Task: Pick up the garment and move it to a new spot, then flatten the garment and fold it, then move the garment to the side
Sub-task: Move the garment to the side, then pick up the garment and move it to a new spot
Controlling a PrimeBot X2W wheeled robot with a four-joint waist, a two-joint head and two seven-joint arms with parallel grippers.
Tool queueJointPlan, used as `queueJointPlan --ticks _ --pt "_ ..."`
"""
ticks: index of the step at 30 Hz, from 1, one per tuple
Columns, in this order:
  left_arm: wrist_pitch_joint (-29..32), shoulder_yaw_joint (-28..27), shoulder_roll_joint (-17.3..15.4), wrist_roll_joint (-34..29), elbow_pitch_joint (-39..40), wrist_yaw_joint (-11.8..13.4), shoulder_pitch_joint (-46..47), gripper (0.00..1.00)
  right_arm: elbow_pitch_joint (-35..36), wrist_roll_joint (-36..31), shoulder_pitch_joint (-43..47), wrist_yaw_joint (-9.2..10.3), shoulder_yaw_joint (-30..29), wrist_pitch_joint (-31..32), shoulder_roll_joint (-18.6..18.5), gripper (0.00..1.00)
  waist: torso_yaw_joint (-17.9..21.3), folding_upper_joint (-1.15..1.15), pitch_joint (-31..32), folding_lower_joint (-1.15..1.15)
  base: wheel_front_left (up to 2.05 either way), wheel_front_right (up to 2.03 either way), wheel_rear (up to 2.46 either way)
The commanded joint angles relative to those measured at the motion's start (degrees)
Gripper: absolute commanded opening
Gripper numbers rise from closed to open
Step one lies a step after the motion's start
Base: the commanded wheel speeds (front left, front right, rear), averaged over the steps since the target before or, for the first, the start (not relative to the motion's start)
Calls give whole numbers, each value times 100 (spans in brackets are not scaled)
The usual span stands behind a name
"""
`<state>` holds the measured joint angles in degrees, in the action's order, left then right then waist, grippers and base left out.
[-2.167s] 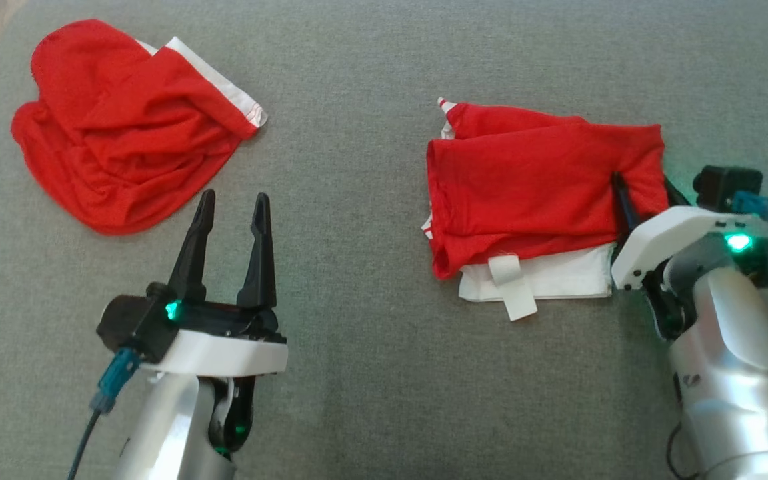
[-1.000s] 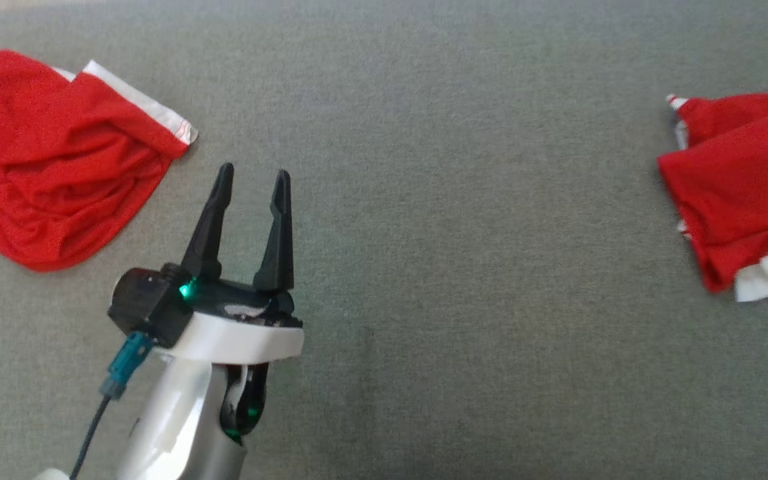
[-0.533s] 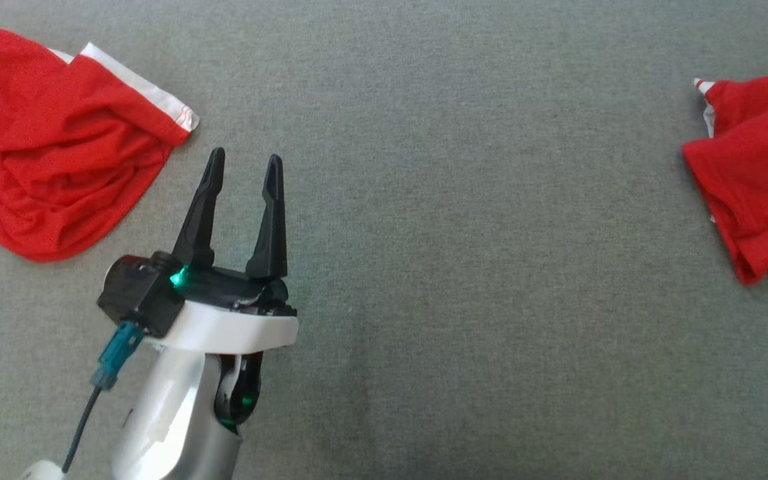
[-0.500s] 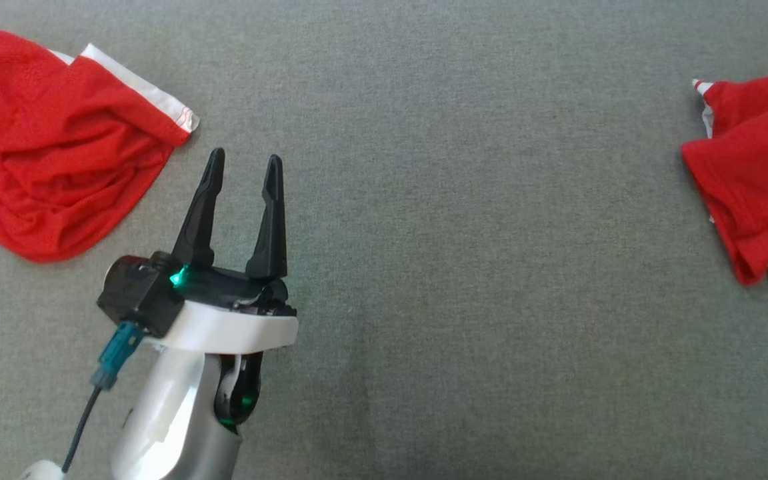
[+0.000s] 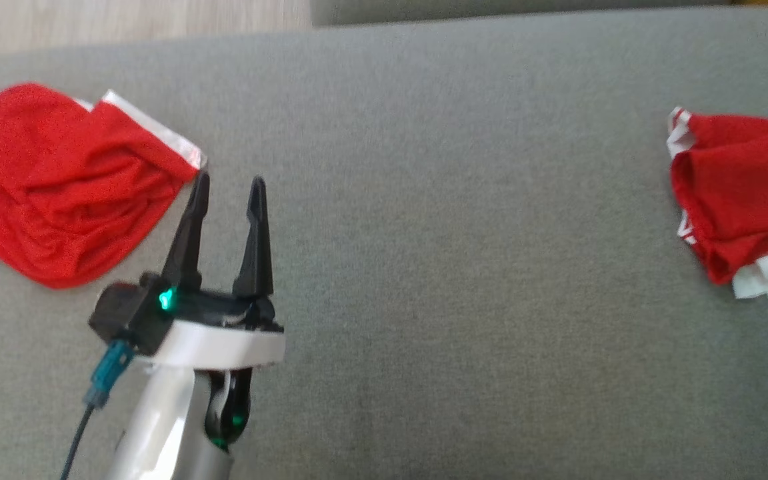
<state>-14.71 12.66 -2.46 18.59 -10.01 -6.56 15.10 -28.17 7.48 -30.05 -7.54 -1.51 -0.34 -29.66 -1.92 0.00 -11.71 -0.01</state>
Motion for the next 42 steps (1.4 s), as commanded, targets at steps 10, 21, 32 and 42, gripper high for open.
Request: queueJointPlan --ticks 10,21,32,42 --pt "-29 -561 -42 -67 291 78 -538 100 1282 32 437 5 -30 -222 1287 100 13 0 1104 1 0 0 0" --pt "-29 -558 -42 -298 346 91 -1157 100 1898 -53 1784 5 -1 -1032 2459 100 -92 0 1477 1 0 0 0" --pt "-29 -599 -42 -291 445 163 -1548 100 1683 -28 2683 5 330 -1453 2674 100 -126 0 1516 1 0 0 0" --pt "-29 -651 -42 -310 477 204 -1537 100 1783 152 2698 5 363 -1465 2677 100 -109 0 1533 1 0 0 0"
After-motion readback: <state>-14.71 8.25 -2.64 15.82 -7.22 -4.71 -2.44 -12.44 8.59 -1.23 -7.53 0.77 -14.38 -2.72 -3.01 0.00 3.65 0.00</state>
